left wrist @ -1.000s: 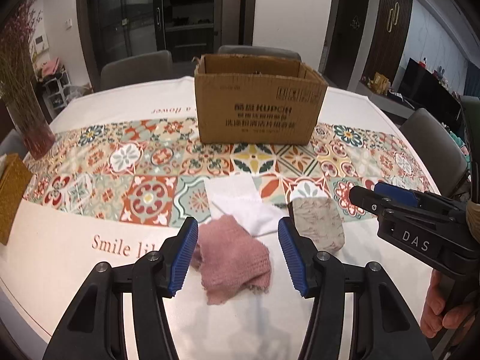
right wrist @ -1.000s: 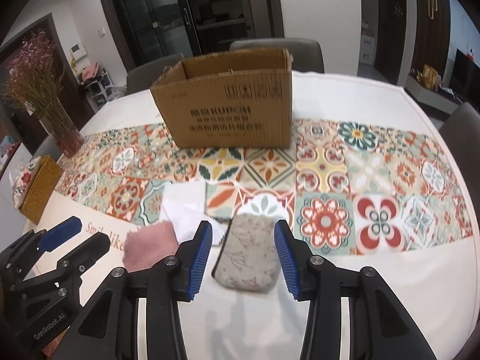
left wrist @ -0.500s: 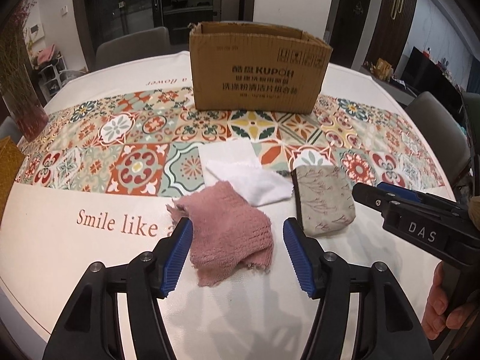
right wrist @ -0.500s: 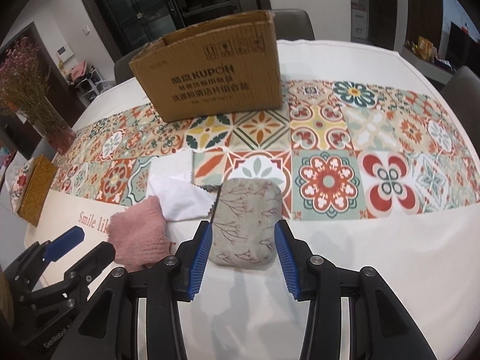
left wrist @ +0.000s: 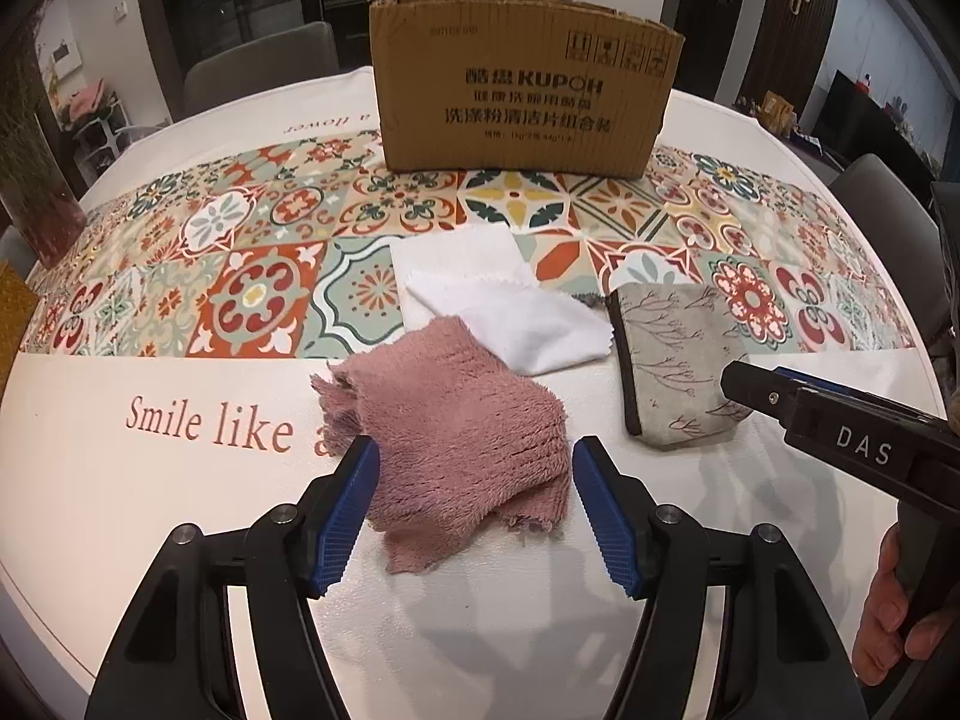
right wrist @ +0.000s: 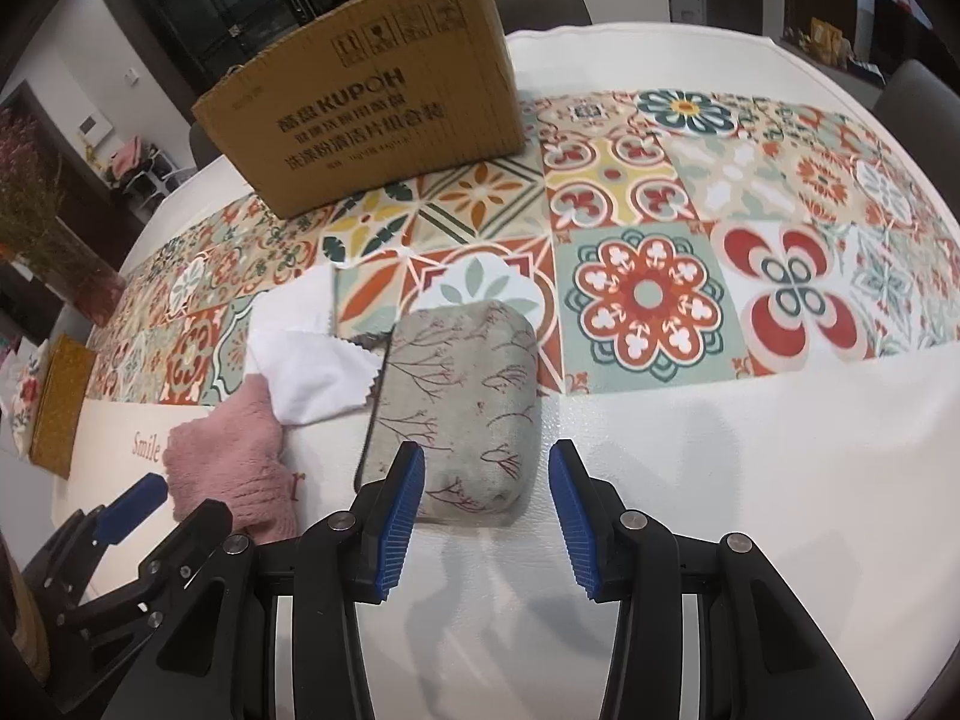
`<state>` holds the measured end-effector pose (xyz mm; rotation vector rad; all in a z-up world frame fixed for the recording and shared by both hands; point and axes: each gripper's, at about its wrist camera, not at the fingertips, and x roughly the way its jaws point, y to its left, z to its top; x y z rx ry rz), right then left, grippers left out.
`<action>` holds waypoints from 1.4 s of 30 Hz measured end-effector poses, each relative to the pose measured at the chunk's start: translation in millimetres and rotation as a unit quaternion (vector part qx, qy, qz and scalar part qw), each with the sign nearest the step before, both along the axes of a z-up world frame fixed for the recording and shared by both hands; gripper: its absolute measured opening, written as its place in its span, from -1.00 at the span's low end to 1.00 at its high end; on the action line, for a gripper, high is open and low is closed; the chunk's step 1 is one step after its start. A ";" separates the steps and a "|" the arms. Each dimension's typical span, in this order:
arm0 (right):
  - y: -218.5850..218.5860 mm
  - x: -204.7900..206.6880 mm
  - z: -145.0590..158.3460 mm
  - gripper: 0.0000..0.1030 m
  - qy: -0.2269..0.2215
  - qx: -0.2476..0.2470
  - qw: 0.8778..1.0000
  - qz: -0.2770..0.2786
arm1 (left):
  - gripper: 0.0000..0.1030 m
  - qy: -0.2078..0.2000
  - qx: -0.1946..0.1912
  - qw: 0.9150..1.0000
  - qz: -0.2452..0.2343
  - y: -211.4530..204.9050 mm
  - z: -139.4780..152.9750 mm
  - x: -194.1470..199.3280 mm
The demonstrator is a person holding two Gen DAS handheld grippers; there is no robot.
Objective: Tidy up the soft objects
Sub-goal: 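Grasp the pink fuzzy towel with the left tool while the right tool grasps the floral pouch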
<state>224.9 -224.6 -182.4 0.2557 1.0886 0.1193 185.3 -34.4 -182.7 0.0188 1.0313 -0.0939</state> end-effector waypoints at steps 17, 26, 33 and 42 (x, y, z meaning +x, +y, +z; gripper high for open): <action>1.4 10.8 -20.6 -0.14 0.004 0.018 1.000 0.005 | 0.30 0.027 -0.002 1.000 0.010 2.0 -31.2 15.3; 7.2 10.0 -20.7 -0.20 -0.005 -0.009 1.000 0.015 | 0.13 0.017 -0.001 1.000 0.017 3.5 -36.4 18.7; 9.0 10.6 -17.7 -0.54 -0.005 -0.004 1.000 0.025 | -0.37 0.008 -0.006 1.000 0.018 4.7 -33.6 18.7; 13.4 9.1 -6.3 -0.70 -0.013 0.013 0.999 0.043 | -0.74 -0.002 -0.012 1.000 0.009 3.0 -23.0 16.1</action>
